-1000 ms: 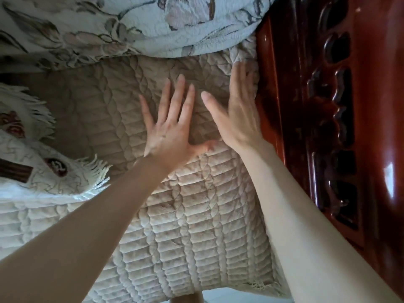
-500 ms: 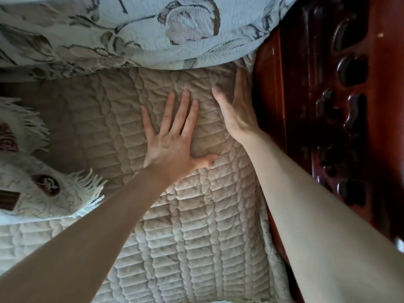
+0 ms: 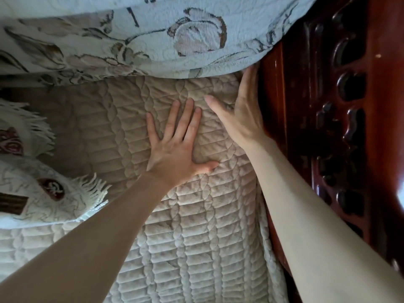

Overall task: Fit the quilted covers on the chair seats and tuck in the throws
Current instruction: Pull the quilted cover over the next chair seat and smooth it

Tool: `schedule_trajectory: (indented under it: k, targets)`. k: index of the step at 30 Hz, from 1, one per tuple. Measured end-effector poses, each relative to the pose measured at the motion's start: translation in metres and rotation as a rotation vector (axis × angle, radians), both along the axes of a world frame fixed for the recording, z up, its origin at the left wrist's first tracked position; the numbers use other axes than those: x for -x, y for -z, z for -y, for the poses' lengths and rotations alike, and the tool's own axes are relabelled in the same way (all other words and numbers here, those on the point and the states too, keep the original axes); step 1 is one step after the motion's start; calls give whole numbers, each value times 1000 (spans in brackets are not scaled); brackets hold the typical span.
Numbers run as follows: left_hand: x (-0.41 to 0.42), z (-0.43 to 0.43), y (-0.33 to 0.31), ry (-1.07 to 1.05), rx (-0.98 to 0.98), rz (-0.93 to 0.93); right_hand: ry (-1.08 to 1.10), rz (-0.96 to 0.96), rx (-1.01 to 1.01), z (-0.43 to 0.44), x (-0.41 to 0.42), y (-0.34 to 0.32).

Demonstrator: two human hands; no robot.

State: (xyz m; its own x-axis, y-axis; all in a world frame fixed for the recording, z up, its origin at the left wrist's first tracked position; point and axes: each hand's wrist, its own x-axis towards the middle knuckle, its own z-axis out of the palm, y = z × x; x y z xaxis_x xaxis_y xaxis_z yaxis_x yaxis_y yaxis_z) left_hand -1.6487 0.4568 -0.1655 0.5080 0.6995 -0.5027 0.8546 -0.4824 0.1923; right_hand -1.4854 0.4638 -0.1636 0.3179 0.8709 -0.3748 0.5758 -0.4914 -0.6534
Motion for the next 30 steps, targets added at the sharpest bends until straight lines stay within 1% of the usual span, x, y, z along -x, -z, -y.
schedule_trajectory:
  k: [3,5,12,14,16,18,21,24,26,30]
  targets:
    - [-1,-1,0,-2,19,0,23,-52,81,-11,-6,8]
    - [-1,0,0,7,22,-17,76,-92,121,-17,-9,16]
    - [-5,-2,6,-5,-2,-4,202,-226,74,-25,-11,40]
    - [-4,-2,5,-11,-21,2,214,-237,70,-25,-11,37]
    - [-3,2,1,-10,-63,32,228,-213,4,-21,-10,30]
    - [1,11,-3,-27,-128,96,190,-130,-82,-5,-5,22]
    - [12,44,-5,-58,-153,181,165,-62,-5,62,16,14]
    - [27,93,-7,-35,-136,188,152,-27,50,129,35,8]
    - [32,110,-4,-13,-142,147,208,-73,77,135,35,13]
    - [30,111,5,8,-160,80,315,-252,133,123,25,21]
